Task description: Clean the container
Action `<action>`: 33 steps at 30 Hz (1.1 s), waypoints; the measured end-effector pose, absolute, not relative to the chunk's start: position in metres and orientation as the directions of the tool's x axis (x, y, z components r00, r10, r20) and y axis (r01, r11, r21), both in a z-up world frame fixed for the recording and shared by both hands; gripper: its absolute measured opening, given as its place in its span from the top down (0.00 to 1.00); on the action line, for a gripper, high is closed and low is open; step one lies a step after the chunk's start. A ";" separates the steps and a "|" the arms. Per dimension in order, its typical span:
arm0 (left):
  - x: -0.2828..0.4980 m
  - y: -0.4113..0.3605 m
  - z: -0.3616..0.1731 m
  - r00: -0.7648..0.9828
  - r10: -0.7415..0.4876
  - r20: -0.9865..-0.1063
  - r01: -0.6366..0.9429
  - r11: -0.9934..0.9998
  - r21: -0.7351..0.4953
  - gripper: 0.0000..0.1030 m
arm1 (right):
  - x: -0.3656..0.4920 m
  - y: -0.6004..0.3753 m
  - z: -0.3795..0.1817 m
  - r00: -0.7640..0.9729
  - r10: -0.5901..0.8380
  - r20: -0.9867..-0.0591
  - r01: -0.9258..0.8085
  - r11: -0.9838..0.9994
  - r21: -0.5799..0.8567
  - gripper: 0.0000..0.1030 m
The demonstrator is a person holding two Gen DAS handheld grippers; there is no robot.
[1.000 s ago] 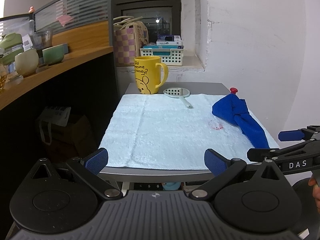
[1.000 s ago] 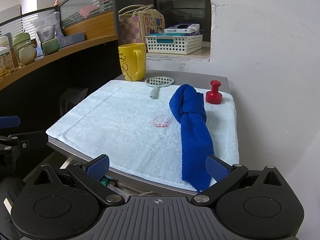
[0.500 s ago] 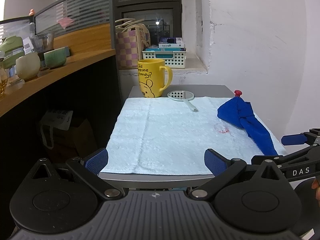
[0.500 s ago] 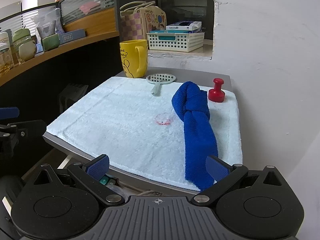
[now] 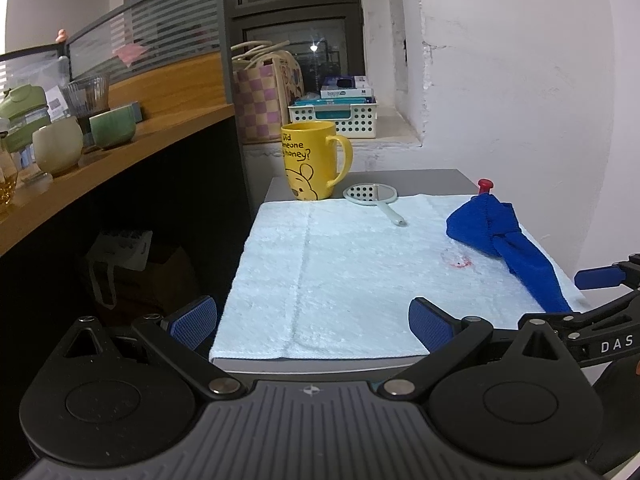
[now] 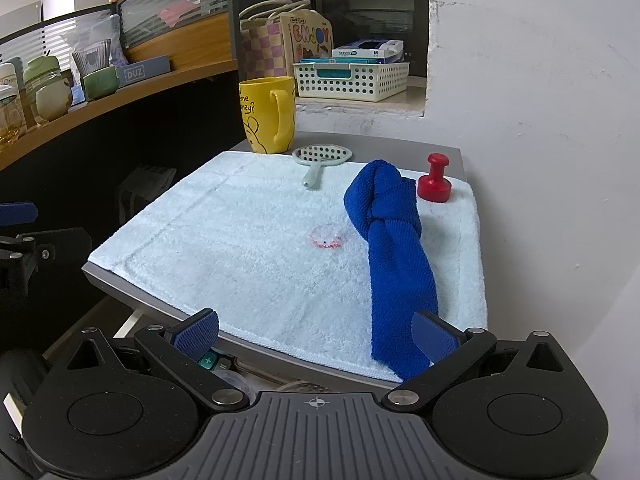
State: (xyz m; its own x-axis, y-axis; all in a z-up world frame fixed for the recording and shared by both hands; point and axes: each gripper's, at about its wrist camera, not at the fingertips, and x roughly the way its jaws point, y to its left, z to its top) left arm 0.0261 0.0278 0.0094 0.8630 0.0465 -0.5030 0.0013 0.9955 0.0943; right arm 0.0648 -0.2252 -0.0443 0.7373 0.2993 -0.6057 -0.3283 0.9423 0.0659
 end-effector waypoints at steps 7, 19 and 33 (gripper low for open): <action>0.029 0.029 0.010 0.866 0.044 -0.498 0.013 0.994 0.111 0.00 | 0.065 -0.224 -0.045 0.736 0.303 -0.605 -0.335 0.940 0.063 0.00; 0.047 0.038 0.026 0.872 -0.006 -0.490 0.062 0.993 0.098 0.00 | 0.069 -0.228 -0.045 0.735 0.311 -0.603 -0.335 0.939 0.077 0.00; 0.085 0.036 0.052 0.884 -0.015 -0.467 0.092 0.985 0.142 0.00 | 0.090 -0.234 -0.028 0.733 0.345 -0.587 -0.370 0.925 0.082 0.00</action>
